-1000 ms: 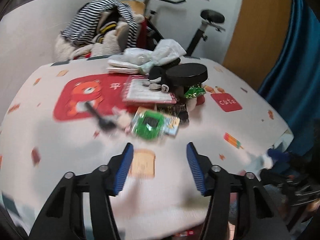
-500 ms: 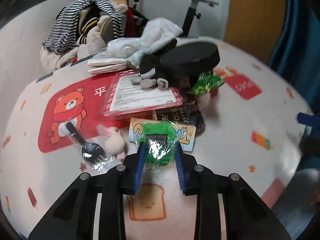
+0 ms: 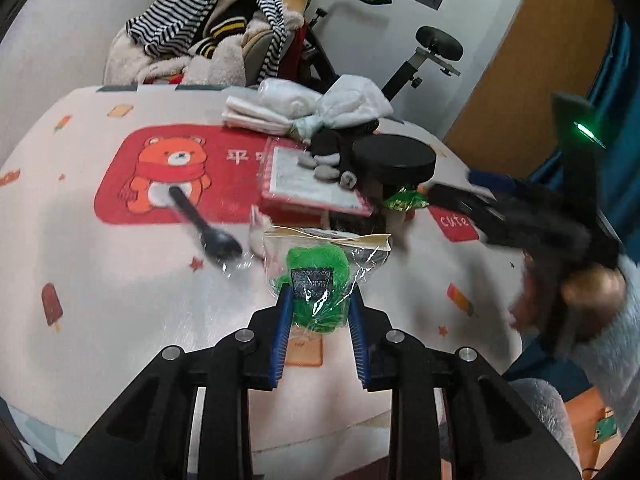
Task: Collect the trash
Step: 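Grasp the green packet with the left tool while the right tool grasps the black lid, then carry packet and black lid over the bin and release the packet from the left tool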
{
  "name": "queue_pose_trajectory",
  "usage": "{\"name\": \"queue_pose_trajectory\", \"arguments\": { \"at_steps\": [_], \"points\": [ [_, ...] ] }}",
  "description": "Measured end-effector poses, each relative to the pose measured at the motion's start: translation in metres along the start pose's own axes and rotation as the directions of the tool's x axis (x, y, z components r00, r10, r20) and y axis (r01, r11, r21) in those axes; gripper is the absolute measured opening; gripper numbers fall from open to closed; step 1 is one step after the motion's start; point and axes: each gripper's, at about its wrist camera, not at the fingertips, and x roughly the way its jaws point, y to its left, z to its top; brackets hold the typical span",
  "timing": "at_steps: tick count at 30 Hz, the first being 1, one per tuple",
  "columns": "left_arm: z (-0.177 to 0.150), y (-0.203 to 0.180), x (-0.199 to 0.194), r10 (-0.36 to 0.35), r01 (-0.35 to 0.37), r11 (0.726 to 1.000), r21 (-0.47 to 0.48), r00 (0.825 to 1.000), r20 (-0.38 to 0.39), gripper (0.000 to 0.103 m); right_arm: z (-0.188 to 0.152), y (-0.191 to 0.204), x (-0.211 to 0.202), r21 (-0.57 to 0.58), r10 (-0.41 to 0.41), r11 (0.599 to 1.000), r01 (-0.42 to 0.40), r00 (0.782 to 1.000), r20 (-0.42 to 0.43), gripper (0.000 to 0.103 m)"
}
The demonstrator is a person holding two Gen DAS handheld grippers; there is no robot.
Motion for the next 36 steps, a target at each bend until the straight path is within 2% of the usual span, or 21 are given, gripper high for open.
{"name": "queue_pose_trajectory", "arguments": {
  "at_steps": [3, 8, 10, 13, 19, 25, 30, 36],
  "points": [
    [-0.006, 0.005, -0.003, 0.007, -0.007, 1.000, -0.001, 1.000, -0.002, 0.027, 0.018, 0.001, 0.028, -0.016, -0.051, 0.999, 0.050, 0.998, -0.047, 0.097],
    [-0.012, 0.014, -0.019, -0.006, 0.008, 0.999, -0.048, 0.999, 0.038, 0.027, 0.036, 0.006, 0.061, -0.068, -0.108, 0.993, 0.101, 0.988, -0.110, 0.097],
    [-0.013, 0.016, -0.026, -0.008, 0.010, 0.999, -0.052, 0.999, 0.054, 0.027, 0.039, 0.008, 0.069, -0.083, -0.113, 0.991, 0.102, 0.984, -0.139, 0.097],
    [-0.016, 0.016, -0.038, 0.000, 0.005, 0.999, -0.050, 0.996, 0.085, 0.027, 0.041, 0.008, 0.066, -0.082, -0.083, 0.994, 0.073, 0.988, -0.128, 0.093],
    [-0.018, 0.018, -0.053, -0.021, 0.031, 0.996, -0.082, 0.993, 0.113, 0.027, 0.035, 0.005, 0.029, -0.059, -0.048, 0.997, 0.046, 0.999, -0.020, 0.093],
    [-0.023, 0.009, -0.066, -0.024, 0.031, 0.997, -0.067, 0.994, 0.104, 0.027, 0.010, -0.001, -0.031, 0.031, 0.057, 0.998, -0.061, 0.992, 0.110, 0.093],
    [-0.039, -0.008, -0.082, -0.027, 0.030, 0.999, -0.028, 0.996, 0.085, 0.027, -0.030, -0.002, -0.080, 0.109, 0.110, 0.985, -0.132, 0.976, 0.190, 0.093],
    [-0.077, -0.033, -0.093, -0.042, 0.042, 0.999, 0.032, 0.999, 0.015, 0.027, -0.091, 0.010, -0.122, 0.132, 0.145, 0.975, -0.178, 0.963, 0.229, 0.093]
  ]
}}
